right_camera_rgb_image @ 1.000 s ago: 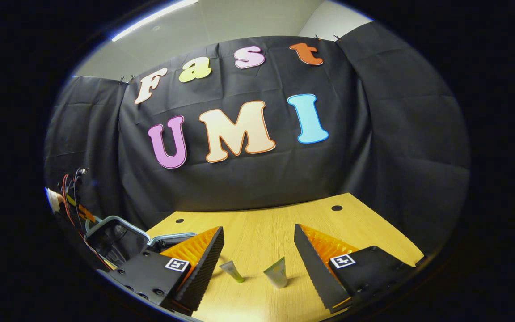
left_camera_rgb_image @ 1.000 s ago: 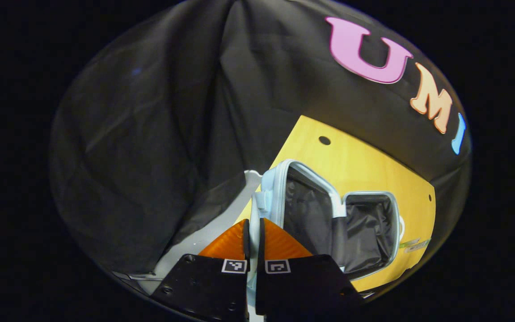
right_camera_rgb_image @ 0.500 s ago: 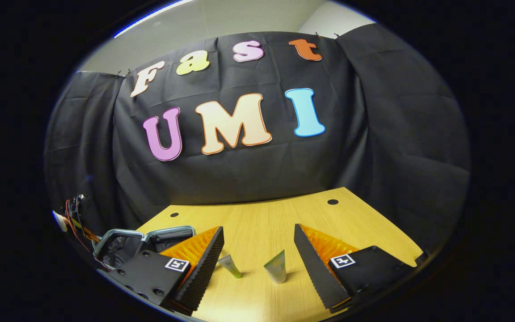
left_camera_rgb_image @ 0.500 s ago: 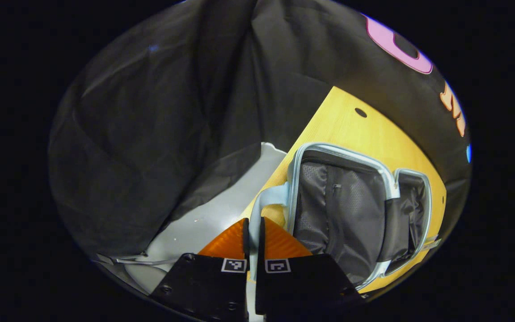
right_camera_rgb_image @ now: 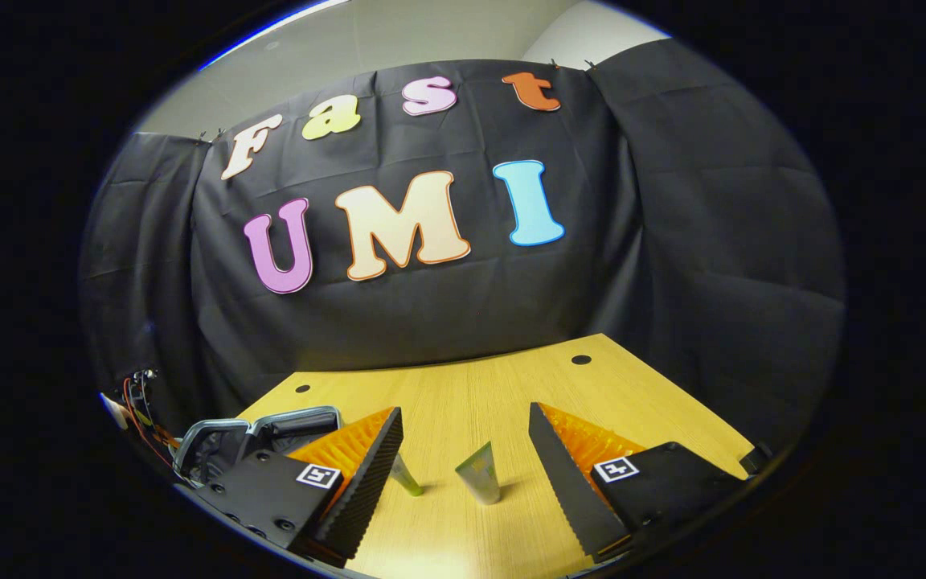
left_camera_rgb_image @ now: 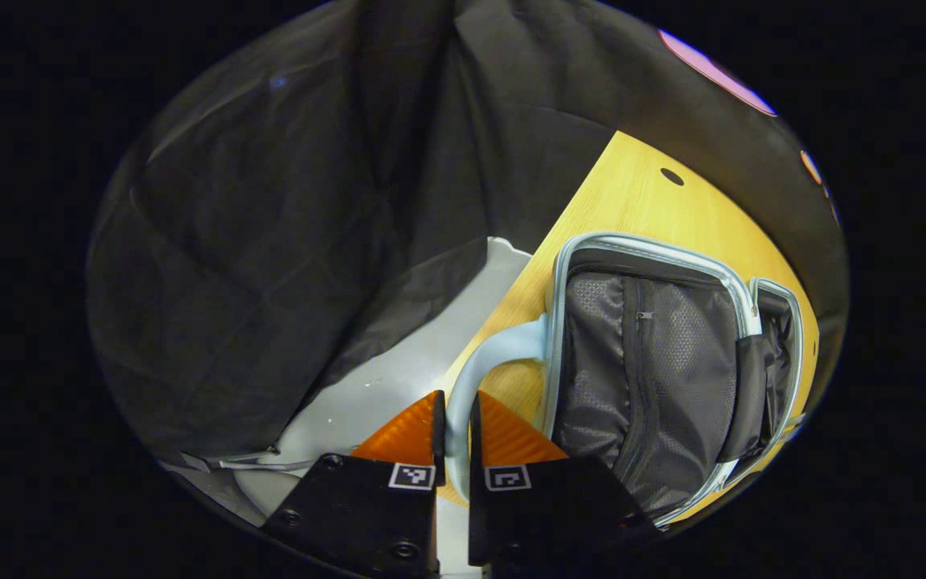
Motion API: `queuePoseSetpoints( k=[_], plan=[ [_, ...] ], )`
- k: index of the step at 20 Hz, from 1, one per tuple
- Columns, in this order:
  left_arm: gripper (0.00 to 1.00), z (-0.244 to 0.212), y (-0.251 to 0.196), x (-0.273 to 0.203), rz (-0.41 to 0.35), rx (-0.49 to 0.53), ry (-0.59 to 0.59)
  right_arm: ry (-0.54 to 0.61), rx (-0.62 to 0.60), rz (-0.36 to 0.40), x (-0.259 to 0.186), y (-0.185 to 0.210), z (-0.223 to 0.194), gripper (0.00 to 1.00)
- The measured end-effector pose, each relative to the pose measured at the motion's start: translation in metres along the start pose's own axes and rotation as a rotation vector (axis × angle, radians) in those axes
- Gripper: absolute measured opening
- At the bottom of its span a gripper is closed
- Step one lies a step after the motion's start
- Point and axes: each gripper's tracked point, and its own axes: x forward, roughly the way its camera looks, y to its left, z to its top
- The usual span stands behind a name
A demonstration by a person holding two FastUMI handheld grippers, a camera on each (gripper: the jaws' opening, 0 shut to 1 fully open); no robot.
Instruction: First open the suitcase, pack the skin care products into it, and then close the suitcase.
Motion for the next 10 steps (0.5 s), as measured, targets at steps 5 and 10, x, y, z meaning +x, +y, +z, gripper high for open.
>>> queuePoseSetpoints(
  k=[5,10],
  plan=[
    [0.57,0.002,0.011,-0.030,0.108,0.071,-0.036,0.007,-0.017,-0.003,-0.003,-0.014,-0.005,0.98],
    [0.97,0.001,-0.041,-0.112,0.081,0.200,-0.088,0.031,-0.017,0.013,0.002,-0.031,-0.010,0.98]
  ],
)
